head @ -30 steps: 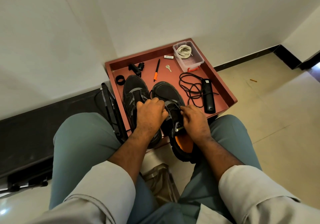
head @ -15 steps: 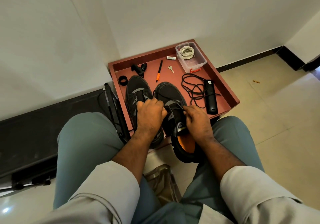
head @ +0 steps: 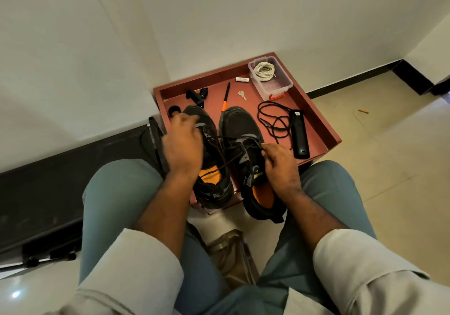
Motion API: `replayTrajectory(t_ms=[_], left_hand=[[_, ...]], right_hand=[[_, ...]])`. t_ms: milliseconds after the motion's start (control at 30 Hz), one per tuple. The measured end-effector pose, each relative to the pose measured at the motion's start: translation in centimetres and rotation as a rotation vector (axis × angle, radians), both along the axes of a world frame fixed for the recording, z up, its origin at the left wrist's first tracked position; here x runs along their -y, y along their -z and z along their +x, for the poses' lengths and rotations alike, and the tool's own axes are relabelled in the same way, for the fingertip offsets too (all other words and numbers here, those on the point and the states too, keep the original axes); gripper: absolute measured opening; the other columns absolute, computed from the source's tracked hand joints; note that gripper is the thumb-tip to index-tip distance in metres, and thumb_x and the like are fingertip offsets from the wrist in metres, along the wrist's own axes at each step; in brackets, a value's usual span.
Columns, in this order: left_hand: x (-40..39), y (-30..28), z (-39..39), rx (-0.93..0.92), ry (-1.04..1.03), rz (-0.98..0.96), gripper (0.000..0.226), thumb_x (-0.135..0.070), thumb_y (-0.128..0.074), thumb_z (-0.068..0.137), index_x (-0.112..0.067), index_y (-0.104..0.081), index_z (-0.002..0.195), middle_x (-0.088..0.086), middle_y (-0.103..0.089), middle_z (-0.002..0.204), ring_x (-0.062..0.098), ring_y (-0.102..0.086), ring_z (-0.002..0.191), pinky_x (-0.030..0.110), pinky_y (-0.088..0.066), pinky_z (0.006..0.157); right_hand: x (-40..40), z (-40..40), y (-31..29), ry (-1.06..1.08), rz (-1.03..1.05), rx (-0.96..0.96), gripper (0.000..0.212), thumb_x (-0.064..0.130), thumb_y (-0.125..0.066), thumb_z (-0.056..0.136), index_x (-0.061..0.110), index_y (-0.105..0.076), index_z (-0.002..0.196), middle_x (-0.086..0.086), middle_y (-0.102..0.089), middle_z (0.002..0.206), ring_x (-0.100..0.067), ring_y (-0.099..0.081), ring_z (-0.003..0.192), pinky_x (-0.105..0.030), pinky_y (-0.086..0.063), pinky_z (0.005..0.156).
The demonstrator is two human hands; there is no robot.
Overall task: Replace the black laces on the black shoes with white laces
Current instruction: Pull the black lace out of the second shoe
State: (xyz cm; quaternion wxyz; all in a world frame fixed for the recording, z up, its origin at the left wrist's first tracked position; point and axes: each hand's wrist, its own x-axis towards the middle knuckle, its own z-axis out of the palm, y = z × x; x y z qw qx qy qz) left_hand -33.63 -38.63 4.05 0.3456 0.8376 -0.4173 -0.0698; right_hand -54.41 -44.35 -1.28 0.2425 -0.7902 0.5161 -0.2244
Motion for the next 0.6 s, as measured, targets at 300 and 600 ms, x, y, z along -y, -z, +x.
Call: replayTrajectory(t_ms=[300, 600], left_hand=[[1.2, 3.9, -4.5, 0.212, 0.410, 0.235, 0.027, -0.015, -0.055, 0.094, -0.015, -0.065, 0.119, 0.005, -0.065, 0.110, 0.025, -0.062, 0.102, 0.042, -0.049, 0.090], [0.7, 3.1, -3.2, -0.129, 0.199, -0.040, 0.013, -0.007, -0.062, 0.091, -0.007, -0.074, 0.094, 0.006, -0.069, 0.092, 0.014, -0.061, 0.085, 0.022, -0.049, 0.080]], right_hand=[[0.1, 0.7, 0.5, -0.028, -0.005, -0.028, 0.032, 0.005, -0.054, 0.092, 0.005, -0.063, 0.123, -0.009, -0.065, 0.114, -0.023, -0.057, 0.108, -0.030, -0.043, 0.097], [0.4, 0.7, 0.7, -0.014, 0.018, -0.046, 0.031, 0.009, -0.053, 0.094, 0.008, -0.063, 0.123, -0.006, -0.065, 0.114, -0.021, -0.057, 0.108, -0.028, -0.043, 0.097]])
